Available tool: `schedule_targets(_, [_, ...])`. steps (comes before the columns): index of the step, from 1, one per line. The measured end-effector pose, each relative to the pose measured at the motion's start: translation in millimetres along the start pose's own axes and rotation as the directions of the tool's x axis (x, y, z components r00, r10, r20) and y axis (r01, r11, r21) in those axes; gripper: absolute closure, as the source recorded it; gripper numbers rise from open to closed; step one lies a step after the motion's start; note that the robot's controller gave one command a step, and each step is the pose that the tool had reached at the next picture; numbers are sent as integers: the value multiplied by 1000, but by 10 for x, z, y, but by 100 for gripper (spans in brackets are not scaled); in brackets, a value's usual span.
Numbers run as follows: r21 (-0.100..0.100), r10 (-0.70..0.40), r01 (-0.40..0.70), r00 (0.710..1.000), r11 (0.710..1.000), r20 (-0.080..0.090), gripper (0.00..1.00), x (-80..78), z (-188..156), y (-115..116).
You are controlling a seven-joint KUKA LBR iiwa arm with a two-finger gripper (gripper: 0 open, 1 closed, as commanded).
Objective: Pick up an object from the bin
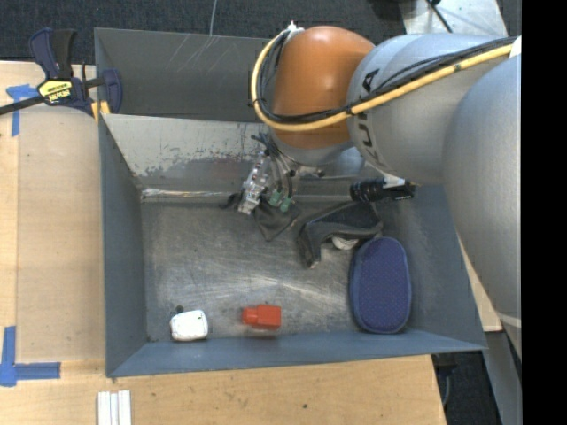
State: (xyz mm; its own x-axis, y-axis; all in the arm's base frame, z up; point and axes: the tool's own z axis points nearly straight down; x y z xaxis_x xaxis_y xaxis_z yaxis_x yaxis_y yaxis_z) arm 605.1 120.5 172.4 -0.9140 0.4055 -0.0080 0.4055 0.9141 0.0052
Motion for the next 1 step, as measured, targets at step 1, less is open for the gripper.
schedule_targets(1, [-1,1,-1,1000,1000,2,100,28,-842,7])
